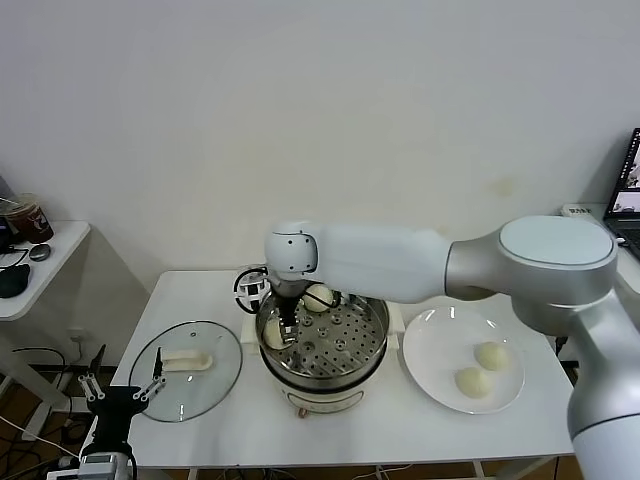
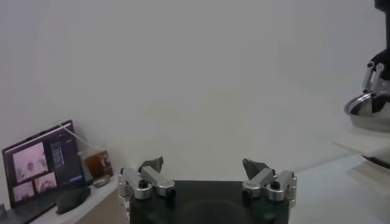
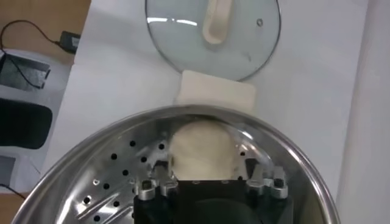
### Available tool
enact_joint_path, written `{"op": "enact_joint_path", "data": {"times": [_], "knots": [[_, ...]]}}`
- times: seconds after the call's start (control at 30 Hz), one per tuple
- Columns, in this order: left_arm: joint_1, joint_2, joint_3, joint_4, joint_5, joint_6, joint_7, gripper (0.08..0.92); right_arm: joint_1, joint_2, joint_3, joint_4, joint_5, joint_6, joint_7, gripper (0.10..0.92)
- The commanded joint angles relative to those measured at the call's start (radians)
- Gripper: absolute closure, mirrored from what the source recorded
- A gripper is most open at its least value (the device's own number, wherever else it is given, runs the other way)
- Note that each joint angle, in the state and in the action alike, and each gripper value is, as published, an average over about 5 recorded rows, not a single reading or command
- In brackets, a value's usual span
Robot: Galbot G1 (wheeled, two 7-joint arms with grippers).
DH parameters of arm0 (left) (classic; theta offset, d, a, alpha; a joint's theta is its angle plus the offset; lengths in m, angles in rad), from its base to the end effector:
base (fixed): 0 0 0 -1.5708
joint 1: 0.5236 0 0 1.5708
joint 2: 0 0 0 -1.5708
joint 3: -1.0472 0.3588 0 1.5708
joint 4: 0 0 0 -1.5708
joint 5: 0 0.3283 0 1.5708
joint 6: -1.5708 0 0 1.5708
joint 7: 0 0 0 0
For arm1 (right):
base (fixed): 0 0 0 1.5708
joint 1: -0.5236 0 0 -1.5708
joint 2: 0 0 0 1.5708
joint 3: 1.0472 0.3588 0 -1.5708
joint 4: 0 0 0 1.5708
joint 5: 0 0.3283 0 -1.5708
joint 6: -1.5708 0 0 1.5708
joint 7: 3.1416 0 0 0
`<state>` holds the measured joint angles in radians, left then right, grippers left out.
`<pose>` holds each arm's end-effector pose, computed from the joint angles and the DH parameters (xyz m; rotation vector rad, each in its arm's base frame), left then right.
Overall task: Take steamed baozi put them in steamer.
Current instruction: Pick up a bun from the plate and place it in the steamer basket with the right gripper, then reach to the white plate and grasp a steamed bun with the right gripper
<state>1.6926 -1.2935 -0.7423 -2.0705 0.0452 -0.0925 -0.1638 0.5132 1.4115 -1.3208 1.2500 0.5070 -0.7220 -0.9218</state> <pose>0.1184 0.1153 -0.3103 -0.2701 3.0594 0.6171 0.5031 0.2228 -0.0894 1.4423 -1.2989 1.4387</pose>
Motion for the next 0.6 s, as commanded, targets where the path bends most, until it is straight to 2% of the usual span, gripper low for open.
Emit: {"op": "enact_joint_path", "data": {"times": [0.03,0.17,0.37,0.6], "knots": [[-0.002,0.002,0.001,0.0,0.001,0.0,0.001,0.177,0.128,-0.155,0.002,0.12,-0.011,0.003,-0.066,0.225],[-0.007,0.011,0.002,0.002,-0.001,0.001,0.002,0.177,0.24,-0.323,-0.017,0.229,-0.054,0.068,-0.184,0.204],[-0.015,0.018,0.015,-0.001,0.001,0.003,0.006,0.177,0.323,-0.623,-0.022,0.377,-0.185,0.285,-0.392,0.203],[-0.019,0.016,0.039,0.002,0.016,0.003,0.008,0.177,0.221,-0.936,-0.02,0.49,-0.36,0.434,-0.415,0.203]]}}
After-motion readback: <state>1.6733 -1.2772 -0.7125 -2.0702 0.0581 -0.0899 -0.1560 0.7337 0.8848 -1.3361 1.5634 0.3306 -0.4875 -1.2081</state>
